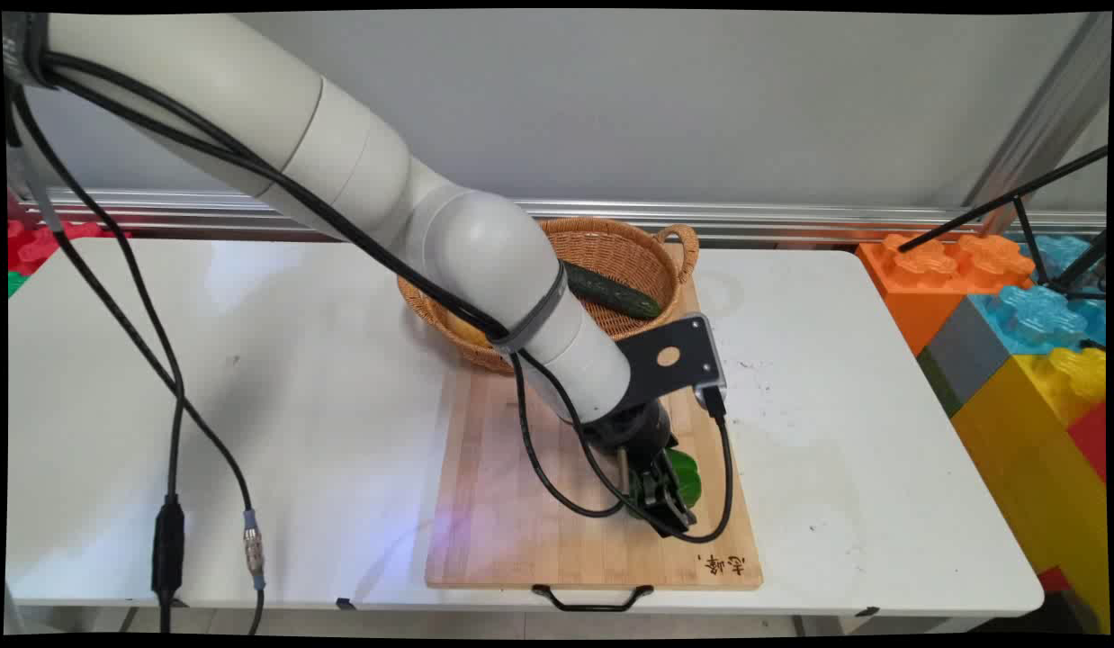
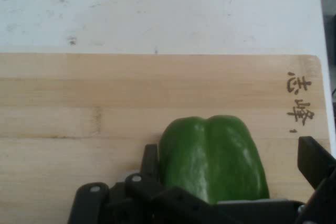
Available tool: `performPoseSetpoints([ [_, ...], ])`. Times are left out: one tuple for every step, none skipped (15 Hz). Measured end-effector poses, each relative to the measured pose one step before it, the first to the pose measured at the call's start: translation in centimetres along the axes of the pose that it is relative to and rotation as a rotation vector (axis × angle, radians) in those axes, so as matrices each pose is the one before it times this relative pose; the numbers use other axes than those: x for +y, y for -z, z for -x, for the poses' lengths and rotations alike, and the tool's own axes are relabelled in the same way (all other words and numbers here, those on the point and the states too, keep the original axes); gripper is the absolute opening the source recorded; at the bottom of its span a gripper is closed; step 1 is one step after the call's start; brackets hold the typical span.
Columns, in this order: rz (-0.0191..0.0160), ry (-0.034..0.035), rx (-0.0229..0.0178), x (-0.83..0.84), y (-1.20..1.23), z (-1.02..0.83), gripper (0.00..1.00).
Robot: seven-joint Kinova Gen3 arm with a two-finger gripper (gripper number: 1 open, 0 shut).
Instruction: Pick up the potato from the vegetable basket
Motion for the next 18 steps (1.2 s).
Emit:
performPoseSetpoints([
  [-0.00118, -0.00349, 0.00613, 0.112, 0.032, -0.142, 1.0],
  [-0.00038, -0.00169, 0.00355, 0.059, 0.07, -0.088, 1.0],
  [-0.00206, -0.0025, 0.00645, 0.062, 0.21, -0.174, 1.0],
  [-0.00097, -0.00088, 0.00365, 0.031, 0.19, -0.112, 1.0],
  [-0.00252, -0.00049, 0.00622, 0.02, 0.415, -0.176, 1.0],
  [-0.00325, -0.00203, 0.00618, -0.026, 0.61, -0.201, 1.0],
  [-0.00449, -0.00502, 0.00746, -0.083, 0.901, -0.238, 1.0],
  [-0.00304, -0.00363, 0.00358, -0.111, 0.649, -0.098, 1.0],
  [-0.00516, -0.00711, 0.00383, -0.238, 1.006, -0.071, 1.0],
  [-0.00832, -0.0084, 0.00219, -0.362, 1.093, 0.023, 1.0],
  [-0.00785, -0.01037, 0.00015, -0.376, 0.936, 0.079, 1.0],
  [-0.00619, -0.00804, -0.00006, -0.281, 0.645, 0.085, 1.0],
  [-0.01032, -0.01305, -0.00074, -0.443, 0.951, 0.167, 1.0],
  [-0.00835, -0.01289, -0.00429, -0.508, 1.042, 0.317, 1.0],
  [-0.00632, -0.01059, -0.00427, -0.492, 0.939, 0.36, 1.0],
  [-0.00433, -0.00729, -0.00261, -0.436, 0.775, 0.375, 1.0],
  [-0.00753, -0.01071, -0.00221, -0.584, 0.859, 0.429, 1.0],
  [-0.00815, -0.01057, -0.00305, -0.569, 0.755, 0.396, 1.0],
])
